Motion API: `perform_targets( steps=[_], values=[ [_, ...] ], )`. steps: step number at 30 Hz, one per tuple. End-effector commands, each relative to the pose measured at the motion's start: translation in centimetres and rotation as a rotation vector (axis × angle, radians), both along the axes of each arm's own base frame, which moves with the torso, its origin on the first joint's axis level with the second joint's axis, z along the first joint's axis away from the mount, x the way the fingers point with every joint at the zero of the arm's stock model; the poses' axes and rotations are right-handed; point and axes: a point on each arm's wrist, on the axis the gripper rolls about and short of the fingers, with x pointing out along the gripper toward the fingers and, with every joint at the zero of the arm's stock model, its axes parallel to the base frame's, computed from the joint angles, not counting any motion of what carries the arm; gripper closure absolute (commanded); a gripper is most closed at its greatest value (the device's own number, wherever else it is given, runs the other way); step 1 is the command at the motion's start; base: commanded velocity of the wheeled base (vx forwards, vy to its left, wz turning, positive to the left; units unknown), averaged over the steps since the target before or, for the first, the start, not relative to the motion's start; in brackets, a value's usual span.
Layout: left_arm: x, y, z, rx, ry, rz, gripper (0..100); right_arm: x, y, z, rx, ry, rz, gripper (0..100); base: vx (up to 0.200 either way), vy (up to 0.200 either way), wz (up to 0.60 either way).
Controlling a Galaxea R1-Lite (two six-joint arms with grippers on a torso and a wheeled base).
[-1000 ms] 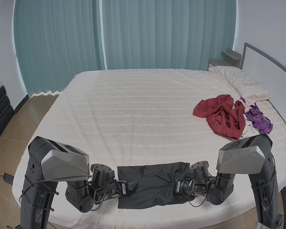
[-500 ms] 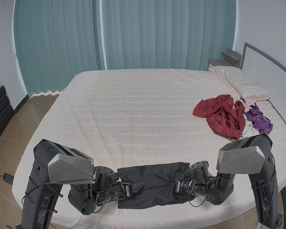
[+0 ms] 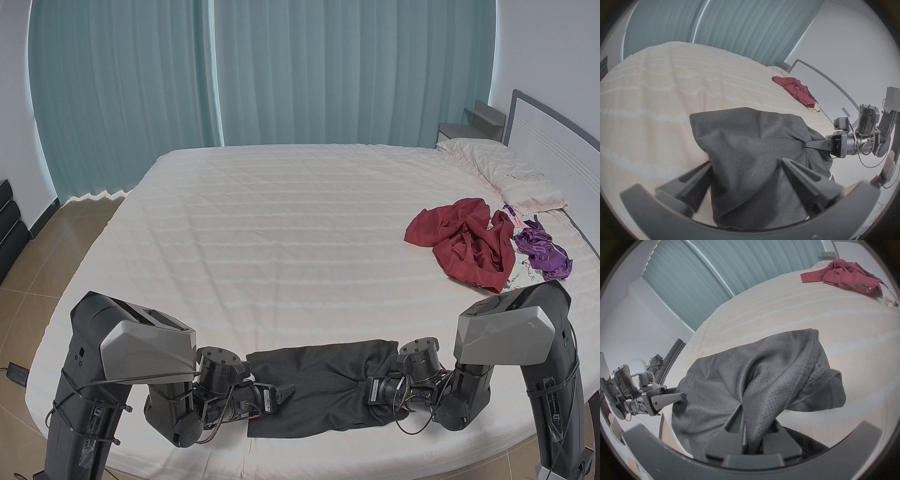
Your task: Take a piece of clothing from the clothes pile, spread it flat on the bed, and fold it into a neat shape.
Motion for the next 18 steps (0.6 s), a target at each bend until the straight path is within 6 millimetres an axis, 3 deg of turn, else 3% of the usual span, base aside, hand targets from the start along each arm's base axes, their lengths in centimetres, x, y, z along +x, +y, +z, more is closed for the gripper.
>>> perform_targets(
  steps=[1,12,18],
  values=[
    [0.1,0.0,0.0,-0.003,-0.002,0.003,100,0.0,0.0,0.0,0.002,0.0,0.001,100,0.0,0.0,0.0],
    [0.0,-0.2,0.3,-0.017,-0.007,0.022,100,0.0,0.0,0.0,0.008,-0.008,0.0,100,0.0,0.0,0.0],
    [-0.3,-0.9,1.7,-0.055,-0.016,0.073,100,-0.1,0.0,-0.1,0.046,-0.054,-0.007,100,0.0,0.0,0.0]
  ],
)
